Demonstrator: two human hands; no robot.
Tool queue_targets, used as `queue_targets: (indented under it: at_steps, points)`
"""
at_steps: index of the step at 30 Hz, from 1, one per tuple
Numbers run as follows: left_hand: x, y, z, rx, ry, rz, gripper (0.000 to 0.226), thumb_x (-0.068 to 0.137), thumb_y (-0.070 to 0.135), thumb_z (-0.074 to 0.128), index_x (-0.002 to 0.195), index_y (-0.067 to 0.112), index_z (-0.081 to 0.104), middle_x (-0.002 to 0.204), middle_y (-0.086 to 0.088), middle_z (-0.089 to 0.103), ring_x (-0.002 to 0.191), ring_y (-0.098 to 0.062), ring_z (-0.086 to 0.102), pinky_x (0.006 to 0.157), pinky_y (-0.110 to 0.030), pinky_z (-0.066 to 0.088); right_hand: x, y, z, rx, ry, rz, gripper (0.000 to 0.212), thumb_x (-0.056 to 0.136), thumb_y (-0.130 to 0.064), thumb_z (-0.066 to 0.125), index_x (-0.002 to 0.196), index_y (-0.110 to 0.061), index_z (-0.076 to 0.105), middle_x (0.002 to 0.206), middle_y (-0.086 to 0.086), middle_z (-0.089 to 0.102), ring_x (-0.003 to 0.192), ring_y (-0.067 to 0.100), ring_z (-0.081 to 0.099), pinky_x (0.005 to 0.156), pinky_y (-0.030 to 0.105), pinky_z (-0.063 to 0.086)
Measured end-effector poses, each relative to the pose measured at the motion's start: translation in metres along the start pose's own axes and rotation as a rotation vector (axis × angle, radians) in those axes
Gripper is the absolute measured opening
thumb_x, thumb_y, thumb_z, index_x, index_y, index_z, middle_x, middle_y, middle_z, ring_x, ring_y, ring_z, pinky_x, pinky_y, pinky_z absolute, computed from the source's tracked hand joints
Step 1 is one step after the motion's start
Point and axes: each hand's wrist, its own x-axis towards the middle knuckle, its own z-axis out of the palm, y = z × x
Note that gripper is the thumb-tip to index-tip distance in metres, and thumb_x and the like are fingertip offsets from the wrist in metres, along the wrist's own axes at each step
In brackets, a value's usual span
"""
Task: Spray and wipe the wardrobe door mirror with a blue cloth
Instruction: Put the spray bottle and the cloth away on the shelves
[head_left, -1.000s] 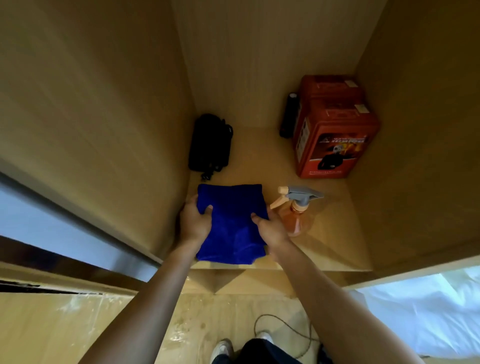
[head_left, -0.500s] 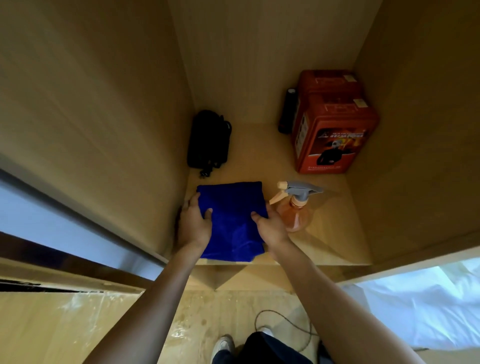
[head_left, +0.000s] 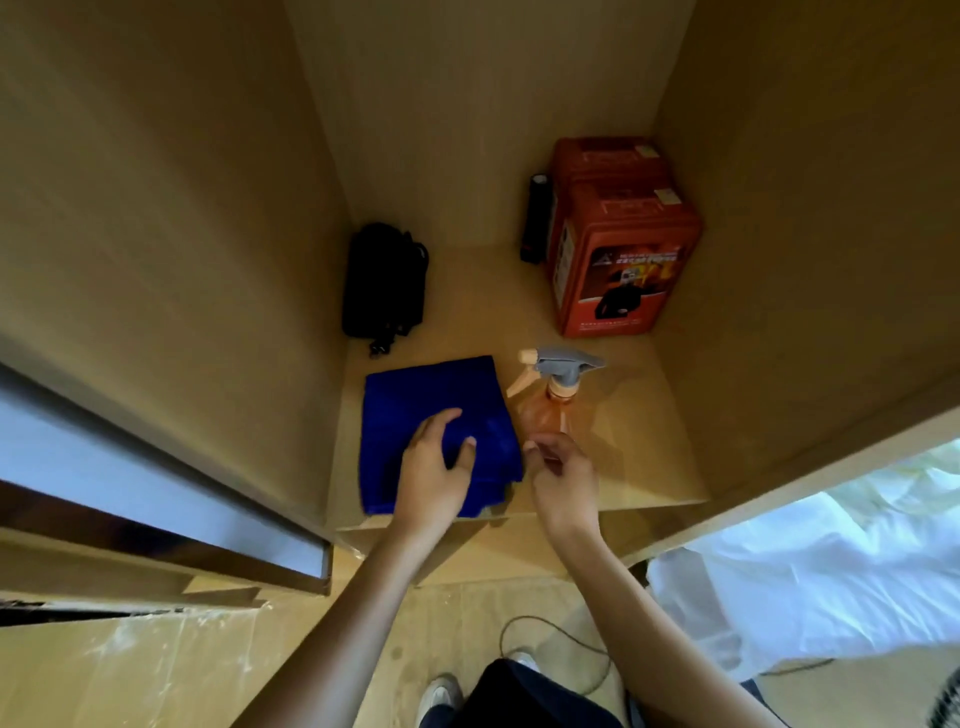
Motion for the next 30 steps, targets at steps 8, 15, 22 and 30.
queue_targets:
  at_steps: [8, 15, 22, 30]
  points:
    - [-0.006, 0.019, 0.028, -0.075, -0.080, 0.012, 0.041, 0.094, 0.020, 0.058, 0.135, 0.019, 0.049, 0.138, 0.001, 0.051, 0.129, -0.016, 0.045, 0.107, -0.032, 0.040, 0.013, -0.005, -0.040, 0.085, 0.185, -0.033, 0.030, 0.087, -0.024, 0.072, 0.111, -0.024, 0.054, 0.105, -0.010, 0.060, 0.096, 0.008, 0.057, 0.075, 0.016, 0.041]
    - [-0.007, 0.023, 0.036, -0.043, -0.140, 0.048, 0.043, 0.093, 0.018, 0.060, 0.135, 0.018, 0.049, 0.137, 0.001, 0.052, 0.128, -0.014, 0.045, 0.103, -0.023, 0.036, 0.036, -0.016, -0.044, 0.040, -0.076, -0.108, 0.045, 0.081, -0.020, 0.077, 0.120, -0.023, 0.054, 0.107, -0.015, 0.061, 0.098, 0.002, 0.058, 0.078, 0.014, 0.043]
    - [-0.001, 0.023, 0.040, -0.029, -0.155, 0.021, 0.049, 0.090, 0.019, 0.064, 0.136, 0.018, 0.048, 0.136, -0.001, 0.051, 0.128, -0.016, 0.046, 0.104, -0.026, 0.039, 0.047, -0.026, -0.045, 0.090, -0.237, -0.172, 0.028, 0.085, -0.002, 0.071, 0.108, -0.012, 0.058, 0.092, -0.002, 0.066, 0.073, -0.007, 0.064, 0.060, 0.008, 0.047]
    - [0.002, 0.033, 0.043, -0.132, -0.225, -0.013, 0.086, 0.076, 0.032, 0.079, 0.147, 0.017, 0.033, 0.149, 0.000, 0.038, 0.137, -0.014, 0.034, 0.105, -0.020, 0.030, 0.050, -0.031, -0.054, 0.054, -0.244, -0.199, 0.017, 0.084, -0.017, 0.075, 0.094, -0.025, 0.065, 0.096, -0.004, 0.072, 0.096, 0.015, 0.068, 0.090, 0.035, 0.052]
